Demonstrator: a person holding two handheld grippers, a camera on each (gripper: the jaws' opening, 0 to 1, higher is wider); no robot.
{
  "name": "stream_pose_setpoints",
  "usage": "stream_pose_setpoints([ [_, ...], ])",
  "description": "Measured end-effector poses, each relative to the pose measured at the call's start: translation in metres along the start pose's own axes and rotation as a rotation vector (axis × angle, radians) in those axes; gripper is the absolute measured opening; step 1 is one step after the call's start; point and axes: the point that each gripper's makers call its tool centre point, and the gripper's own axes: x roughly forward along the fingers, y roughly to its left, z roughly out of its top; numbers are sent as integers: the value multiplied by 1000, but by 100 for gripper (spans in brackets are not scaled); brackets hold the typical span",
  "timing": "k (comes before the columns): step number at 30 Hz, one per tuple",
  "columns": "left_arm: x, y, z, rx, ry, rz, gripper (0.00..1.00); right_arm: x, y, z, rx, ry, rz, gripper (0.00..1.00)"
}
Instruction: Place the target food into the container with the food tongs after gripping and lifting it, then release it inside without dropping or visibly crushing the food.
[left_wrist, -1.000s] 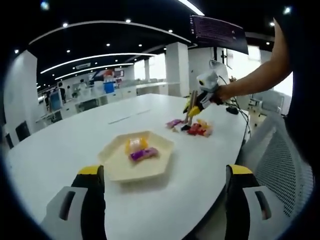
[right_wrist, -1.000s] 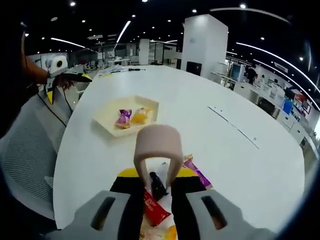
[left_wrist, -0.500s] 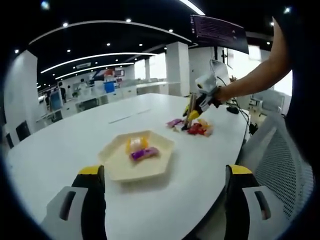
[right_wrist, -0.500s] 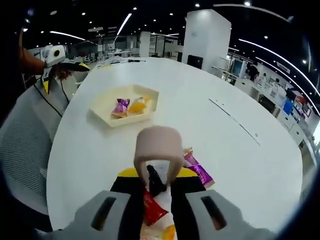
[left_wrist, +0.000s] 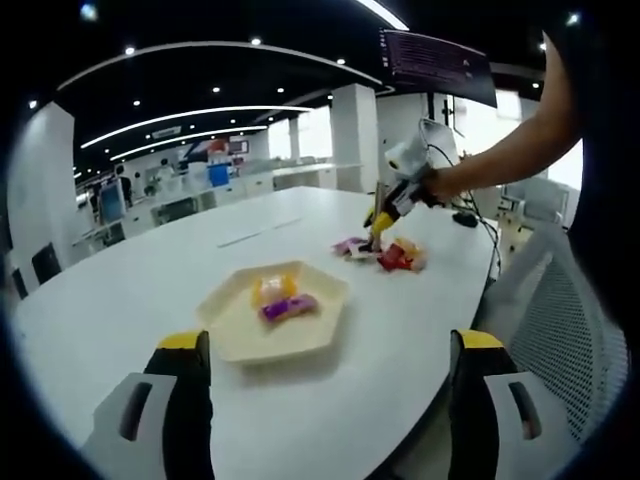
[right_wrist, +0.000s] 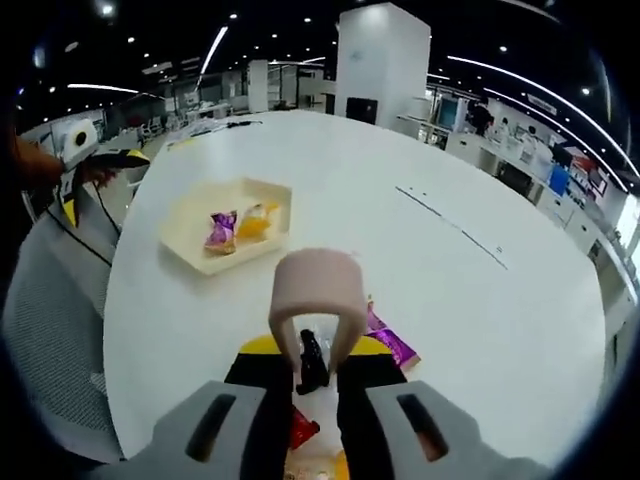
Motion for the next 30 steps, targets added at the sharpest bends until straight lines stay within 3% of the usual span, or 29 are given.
stream_pose_setpoints([
  [11, -1, 1, 0, 13, 0, 7, 96, -14, -8, 21, 32, -25, -15, 15],
  [13, -1, 1, 0, 16, -1, 8, 96, -17, -9, 29, 45, -57, -7, 15],
  [30, -2, 1, 7, -6, -34, -1, 99, -30, -17, 42, 34, -32, -35, 14],
])
